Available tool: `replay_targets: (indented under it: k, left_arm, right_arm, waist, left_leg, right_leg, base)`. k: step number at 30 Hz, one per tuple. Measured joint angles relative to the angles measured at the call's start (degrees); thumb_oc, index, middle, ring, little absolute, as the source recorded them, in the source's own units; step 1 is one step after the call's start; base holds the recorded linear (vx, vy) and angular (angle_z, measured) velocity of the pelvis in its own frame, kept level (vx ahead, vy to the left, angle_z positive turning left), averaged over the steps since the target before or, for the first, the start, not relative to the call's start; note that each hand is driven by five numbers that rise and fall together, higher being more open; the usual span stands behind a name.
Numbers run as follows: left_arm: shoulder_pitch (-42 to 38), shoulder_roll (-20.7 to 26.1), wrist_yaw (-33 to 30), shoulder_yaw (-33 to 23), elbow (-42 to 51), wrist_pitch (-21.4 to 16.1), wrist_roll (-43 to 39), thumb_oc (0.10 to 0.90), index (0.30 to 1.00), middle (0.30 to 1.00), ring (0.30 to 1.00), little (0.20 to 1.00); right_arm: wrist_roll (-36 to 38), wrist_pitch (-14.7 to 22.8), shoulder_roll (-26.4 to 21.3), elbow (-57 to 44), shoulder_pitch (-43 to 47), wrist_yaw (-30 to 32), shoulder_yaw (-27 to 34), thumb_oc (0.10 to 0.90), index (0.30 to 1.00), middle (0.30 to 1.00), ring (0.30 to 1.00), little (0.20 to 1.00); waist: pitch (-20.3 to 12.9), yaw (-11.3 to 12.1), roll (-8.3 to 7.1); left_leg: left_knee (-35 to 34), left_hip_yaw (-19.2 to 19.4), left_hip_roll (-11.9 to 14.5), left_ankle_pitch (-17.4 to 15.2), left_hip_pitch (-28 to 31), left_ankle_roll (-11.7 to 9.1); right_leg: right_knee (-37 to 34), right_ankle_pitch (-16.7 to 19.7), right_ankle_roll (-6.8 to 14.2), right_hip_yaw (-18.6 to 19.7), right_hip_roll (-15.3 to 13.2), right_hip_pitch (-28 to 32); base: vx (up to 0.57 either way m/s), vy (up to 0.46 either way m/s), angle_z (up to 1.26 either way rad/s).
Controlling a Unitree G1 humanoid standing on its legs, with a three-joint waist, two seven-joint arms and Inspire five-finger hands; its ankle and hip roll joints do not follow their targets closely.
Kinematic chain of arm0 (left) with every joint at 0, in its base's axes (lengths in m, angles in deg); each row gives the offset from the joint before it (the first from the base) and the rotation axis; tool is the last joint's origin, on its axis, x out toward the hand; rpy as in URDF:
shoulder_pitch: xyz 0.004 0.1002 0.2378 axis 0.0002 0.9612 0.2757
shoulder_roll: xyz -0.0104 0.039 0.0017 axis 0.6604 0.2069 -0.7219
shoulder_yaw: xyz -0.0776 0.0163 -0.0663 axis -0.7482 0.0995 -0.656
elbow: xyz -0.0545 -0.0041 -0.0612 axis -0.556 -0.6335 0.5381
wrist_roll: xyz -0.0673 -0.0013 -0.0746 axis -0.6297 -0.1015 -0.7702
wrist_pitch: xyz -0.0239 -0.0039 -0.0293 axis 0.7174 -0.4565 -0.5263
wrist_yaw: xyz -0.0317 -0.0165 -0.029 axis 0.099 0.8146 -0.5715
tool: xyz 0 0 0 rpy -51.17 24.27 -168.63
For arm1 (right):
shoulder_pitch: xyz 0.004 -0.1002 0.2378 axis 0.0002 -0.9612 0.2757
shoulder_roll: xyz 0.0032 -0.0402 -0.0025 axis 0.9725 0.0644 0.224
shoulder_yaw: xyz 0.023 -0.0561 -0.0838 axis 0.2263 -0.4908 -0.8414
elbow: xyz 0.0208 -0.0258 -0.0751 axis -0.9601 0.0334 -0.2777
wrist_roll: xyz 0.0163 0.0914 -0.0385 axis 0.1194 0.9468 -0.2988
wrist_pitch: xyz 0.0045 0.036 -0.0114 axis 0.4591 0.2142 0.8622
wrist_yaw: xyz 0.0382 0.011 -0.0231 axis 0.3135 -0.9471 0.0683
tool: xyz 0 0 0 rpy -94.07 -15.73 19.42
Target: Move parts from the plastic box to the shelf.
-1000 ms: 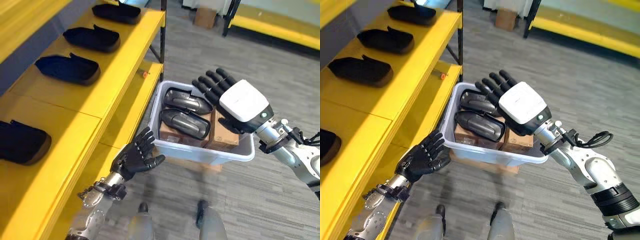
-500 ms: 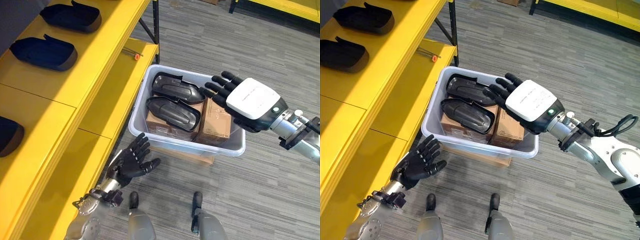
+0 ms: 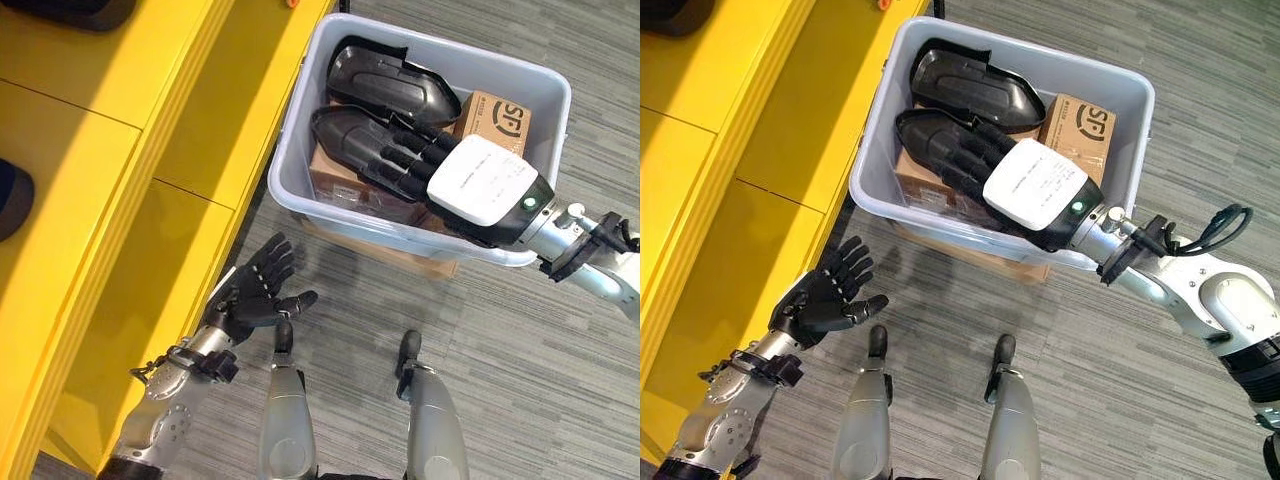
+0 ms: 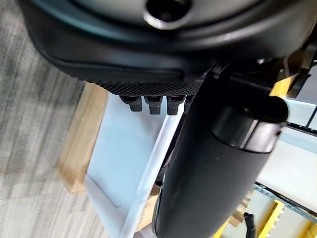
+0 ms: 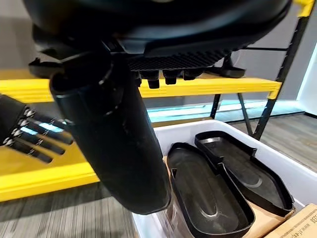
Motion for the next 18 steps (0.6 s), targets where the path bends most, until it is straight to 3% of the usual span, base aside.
replay_targets:
  k: [6, 12, 18]
  left_arm:
    - [-1.4, 0.4, 0.0, 0.2, 2.1, -0.1, 0.0, 0.9, 1.0, 1.0, 1.0, 1.0]
    - [-2.3, 2.3, -0.1, 0.1, 2.2, -0.3, 0.0, 0.9, 1.0, 1.0, 1.0, 1.0]
    - [-2.4, 2.4, 0.0, 0.1, 2.4, -0.3, 0.0, 0.9, 1.0, 1.0, 1.0, 1.0]
  right_arm:
    - [-3.5, -1.3, 2.1, -0.2, 5.3, 1.0, -1.2, 0.9, 1.0, 1.0, 1.0, 1.0]
    - [-5.9, -7.1, 2.5, 2.1, 8.9, 2.7, -4.3, 0.9, 1.0, 1.0, 1.0, 1.0]
    - [-5.8, -11.4, 2.8, 4.5, 9.9, 3.0, -4.5, 0.9, 1.0, 1.0, 1.0, 1.0]
  waist:
    - [0.1, -0.1, -0.01]
    - [0.1, 0.2, 0.07]
    - [0.1, 0.2, 0.11]
  left_leg:
    - [3.3, -1.1, 0.0, -0.4, -6.7, 0.0]
    - [6.7, -2.4, 0.0, -0.6, -12.8, 0.2]
    - [8.5, -2.9, 0.0, -1.2, -14.8, 0.2]
  right_leg:
    - [6.4, -2.0, -1.3, 0.9, -0.1, -8.2]
    - [12.0, -3.8, -2.5, 1.0, -0.2, -15.2]
    - [14.3, -4.8, -3.0, 1.3, -0.1, -17.5]
  base:
    - [-0.03, -0.082, 0.01]
    - [-0.02, -0.081, 0.04]
    - [0.0, -0.054, 0.01]
